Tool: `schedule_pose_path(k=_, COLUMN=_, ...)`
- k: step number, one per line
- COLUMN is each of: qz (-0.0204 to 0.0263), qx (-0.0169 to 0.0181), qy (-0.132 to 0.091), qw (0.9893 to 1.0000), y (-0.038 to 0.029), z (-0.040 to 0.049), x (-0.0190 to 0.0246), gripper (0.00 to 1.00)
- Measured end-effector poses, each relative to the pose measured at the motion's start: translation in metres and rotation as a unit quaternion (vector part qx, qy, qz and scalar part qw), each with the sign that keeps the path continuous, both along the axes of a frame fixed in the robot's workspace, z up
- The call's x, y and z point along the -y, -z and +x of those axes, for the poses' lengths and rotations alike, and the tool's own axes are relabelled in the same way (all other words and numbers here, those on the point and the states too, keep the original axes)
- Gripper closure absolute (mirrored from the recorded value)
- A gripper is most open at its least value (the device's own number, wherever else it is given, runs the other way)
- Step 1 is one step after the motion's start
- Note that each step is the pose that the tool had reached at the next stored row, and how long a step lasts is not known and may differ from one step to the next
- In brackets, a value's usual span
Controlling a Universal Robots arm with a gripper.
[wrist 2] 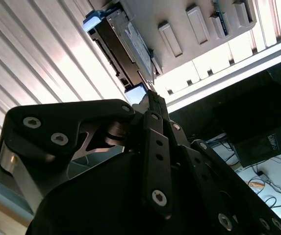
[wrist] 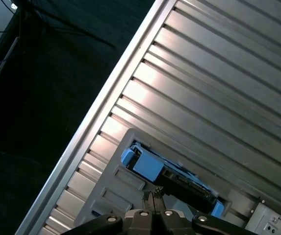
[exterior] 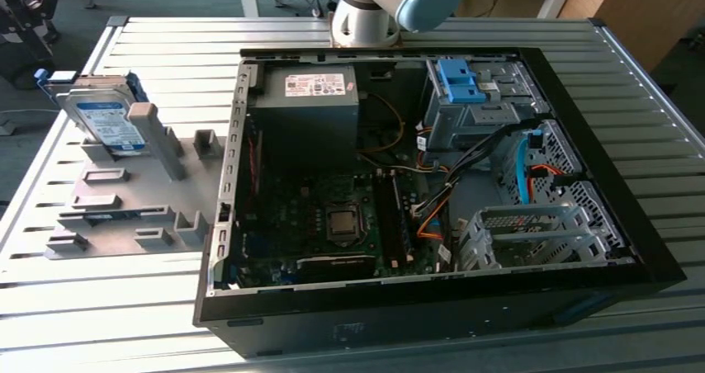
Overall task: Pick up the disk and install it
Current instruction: 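Pick up the disk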
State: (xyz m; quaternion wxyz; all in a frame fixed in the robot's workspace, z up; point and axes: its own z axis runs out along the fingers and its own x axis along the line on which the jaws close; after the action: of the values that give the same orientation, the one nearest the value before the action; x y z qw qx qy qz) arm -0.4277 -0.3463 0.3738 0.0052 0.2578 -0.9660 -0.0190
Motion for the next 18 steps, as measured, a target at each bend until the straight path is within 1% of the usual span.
schedule_pose_path(k=9, qz=0.0000, qx=0.0000, qy=-0.025, qw=0.9997, y=0.0001, z=0.0000, x=0.0000, gripper=0.89)
schedule_pose_path(k=18, qz=0.0000, qx=0.0000, qy=-0.049, qw=0.9988, y=0.0002, z=0.0000, x=0.0000, gripper=0.89)
